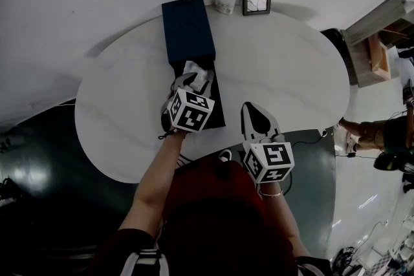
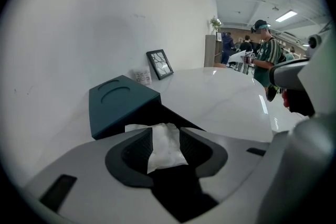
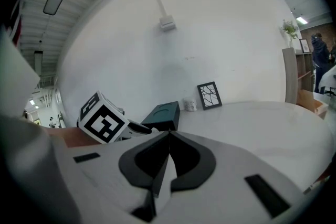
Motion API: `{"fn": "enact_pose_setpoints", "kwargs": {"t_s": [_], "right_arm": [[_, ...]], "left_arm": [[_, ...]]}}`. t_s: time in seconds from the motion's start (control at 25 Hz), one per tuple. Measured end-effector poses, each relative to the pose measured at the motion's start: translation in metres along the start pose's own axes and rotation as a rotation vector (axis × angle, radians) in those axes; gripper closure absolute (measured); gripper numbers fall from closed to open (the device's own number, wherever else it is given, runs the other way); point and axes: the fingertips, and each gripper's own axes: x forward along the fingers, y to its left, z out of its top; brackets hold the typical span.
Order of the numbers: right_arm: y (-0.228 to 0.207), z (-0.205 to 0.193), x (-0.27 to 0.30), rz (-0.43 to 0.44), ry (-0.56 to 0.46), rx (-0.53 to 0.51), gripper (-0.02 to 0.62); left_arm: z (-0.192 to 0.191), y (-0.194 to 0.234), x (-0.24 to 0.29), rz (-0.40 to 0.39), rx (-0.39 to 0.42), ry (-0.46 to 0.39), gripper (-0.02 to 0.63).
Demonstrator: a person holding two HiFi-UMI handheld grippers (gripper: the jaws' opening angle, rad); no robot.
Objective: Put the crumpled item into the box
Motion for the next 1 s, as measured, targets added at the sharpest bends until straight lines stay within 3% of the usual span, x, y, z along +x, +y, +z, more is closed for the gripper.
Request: {"fn": "enact_pose_setpoints", "kwargs": {"t_s": [0.52,0.76,1.0], "right_arm": [[0.016,0.005,-0.017,0.031,-0.041,-0.019,0.580],[0.023,0.005,-0.035,0.040,-0.061,-0.029,0.580],[0.028,0.003,-0.054,0.047,-0.085,-0.042,0.580]], "left_arm": [[0.007,-0.001,-0.044,0.026,-0.080,-0.113,0.466],[0.004,-0.011,-0.069,0.011,-0.161,-0.151,0.468],[0.001,-0.026,-0.094,0.001,-0.218,-0.210,0.510]]}}
